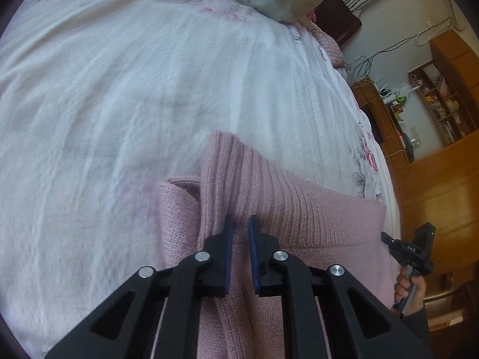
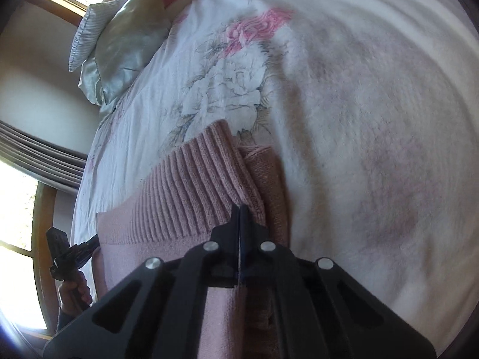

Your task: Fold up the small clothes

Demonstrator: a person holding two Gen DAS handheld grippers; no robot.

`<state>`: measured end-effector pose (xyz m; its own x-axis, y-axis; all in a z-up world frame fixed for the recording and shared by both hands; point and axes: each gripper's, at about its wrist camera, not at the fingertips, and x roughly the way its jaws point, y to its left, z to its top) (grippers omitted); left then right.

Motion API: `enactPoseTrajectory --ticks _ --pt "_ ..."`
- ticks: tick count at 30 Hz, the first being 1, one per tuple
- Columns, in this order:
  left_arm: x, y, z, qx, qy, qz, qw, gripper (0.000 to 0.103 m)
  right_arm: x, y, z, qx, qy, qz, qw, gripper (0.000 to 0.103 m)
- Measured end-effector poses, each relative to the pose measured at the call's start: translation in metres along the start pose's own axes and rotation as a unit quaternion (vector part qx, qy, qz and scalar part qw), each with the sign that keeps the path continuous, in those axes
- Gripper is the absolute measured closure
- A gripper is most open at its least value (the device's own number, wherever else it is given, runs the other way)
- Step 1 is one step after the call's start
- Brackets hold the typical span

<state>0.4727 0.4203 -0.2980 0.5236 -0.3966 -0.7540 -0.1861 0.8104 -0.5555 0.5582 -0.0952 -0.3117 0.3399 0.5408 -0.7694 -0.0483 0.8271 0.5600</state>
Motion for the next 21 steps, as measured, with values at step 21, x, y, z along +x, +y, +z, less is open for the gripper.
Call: enactPoseTrajectory --ticks 21 --pt "-0.073 -0.073 -0.168 0.121 0.013 -0.161 0.9794 0.077 -0.052 0.073 -0.143 -0.098 0.032 0.144 0.984 0.098"
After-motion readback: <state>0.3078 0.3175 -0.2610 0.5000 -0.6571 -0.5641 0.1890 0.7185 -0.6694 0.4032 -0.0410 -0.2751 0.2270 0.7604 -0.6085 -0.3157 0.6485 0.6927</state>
